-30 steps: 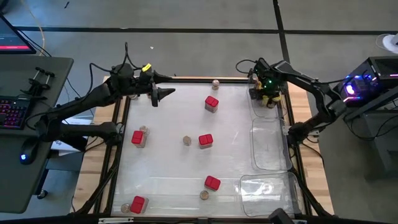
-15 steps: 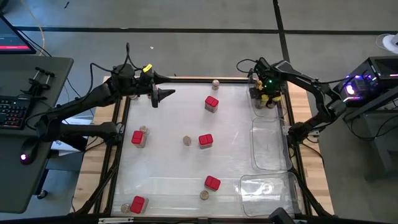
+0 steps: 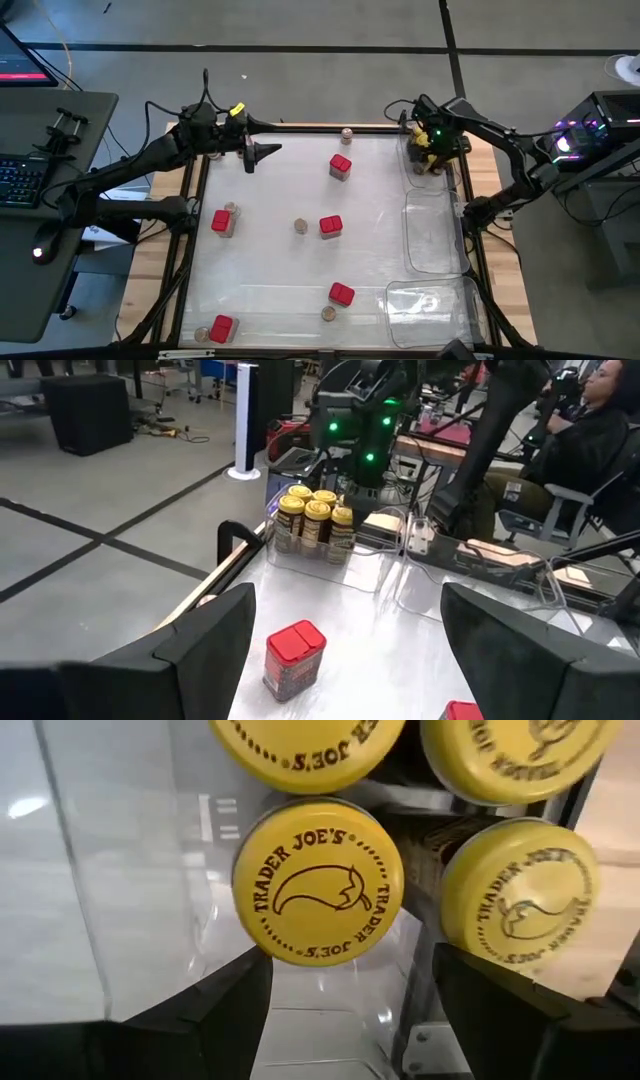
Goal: Sort spices by type
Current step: Put the yellow seasoning bottle into the top transparent bin, then put the red seasoning into the middle transparent bin
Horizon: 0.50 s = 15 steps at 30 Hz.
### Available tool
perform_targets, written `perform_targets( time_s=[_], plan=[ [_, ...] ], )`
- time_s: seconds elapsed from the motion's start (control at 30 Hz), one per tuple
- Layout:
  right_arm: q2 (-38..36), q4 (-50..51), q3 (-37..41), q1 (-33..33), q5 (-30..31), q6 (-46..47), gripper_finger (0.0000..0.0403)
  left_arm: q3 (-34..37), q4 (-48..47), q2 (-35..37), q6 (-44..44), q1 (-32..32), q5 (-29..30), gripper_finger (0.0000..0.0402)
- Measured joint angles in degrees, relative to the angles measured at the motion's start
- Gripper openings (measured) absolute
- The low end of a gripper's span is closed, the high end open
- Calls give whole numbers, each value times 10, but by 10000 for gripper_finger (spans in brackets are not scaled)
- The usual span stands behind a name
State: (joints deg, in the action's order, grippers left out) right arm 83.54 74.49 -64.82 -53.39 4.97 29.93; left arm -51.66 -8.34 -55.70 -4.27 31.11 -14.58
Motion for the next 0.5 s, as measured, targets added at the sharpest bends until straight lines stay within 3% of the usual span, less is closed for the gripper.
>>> perform_targets(
  time_s=[0.5],
  plan=[
    [-119, -73, 0, 2, -51, 29, 273, 0, 0, 0, 0, 0, 0, 303]
  ],
)
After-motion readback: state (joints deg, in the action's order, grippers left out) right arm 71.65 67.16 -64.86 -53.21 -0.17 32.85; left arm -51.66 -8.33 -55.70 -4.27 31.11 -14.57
